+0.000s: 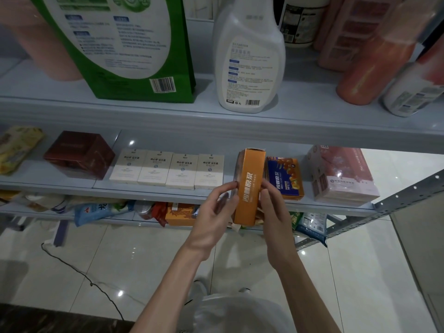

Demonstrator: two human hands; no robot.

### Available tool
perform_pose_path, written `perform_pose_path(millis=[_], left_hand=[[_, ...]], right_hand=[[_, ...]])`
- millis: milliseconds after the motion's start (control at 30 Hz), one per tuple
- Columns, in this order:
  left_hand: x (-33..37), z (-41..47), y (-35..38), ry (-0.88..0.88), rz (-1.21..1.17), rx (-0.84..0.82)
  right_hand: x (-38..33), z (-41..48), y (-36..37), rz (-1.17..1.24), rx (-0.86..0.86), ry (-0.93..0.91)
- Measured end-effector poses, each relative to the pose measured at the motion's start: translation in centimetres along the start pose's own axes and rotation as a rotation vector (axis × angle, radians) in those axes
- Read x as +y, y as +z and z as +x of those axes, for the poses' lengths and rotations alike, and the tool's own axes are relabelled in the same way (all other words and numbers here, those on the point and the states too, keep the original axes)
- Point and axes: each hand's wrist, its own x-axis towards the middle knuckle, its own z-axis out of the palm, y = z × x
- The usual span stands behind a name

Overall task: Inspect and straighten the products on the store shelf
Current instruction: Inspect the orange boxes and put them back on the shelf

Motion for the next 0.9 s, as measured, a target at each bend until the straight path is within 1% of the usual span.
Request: perform_pose_path(millis=[167, 300, 367, 533, 767, 900], left_hand=[[0.1, 0.2, -0.3, 0.004, -0.044, 0.082], [0.2, 0.2, -0.3, -0.052, -0.044, 0.034], [-0.1, 0.2, -0.1, -0.052, -0.036, 0.015], [-0.3, 0.6, -0.2, -0.055, -0.063, 0.04], [-0.5, 0.4, -0.3, 0.025, -0.011, 0.045], [-0.7, 0.4, -0.4, 0.037, 0.033, 0.039]], right_hand=[[0.5, -0.5, -0.2, 0.006, -0.045, 0.026], [0.6, -0.6, -0.1, -0.023, -0.059, 0.05], [0.7, -0.4, -0.2, -0.033, -0.049, 0.054], [1.1, -0.8, 0.1, -0.04, -0.066, 0.105], [0.7, -0.4, 0.1, -0.033, -0.011, 0.053], [0.6, -0.5, 0.1, -0.032, 0.004, 0.042]])
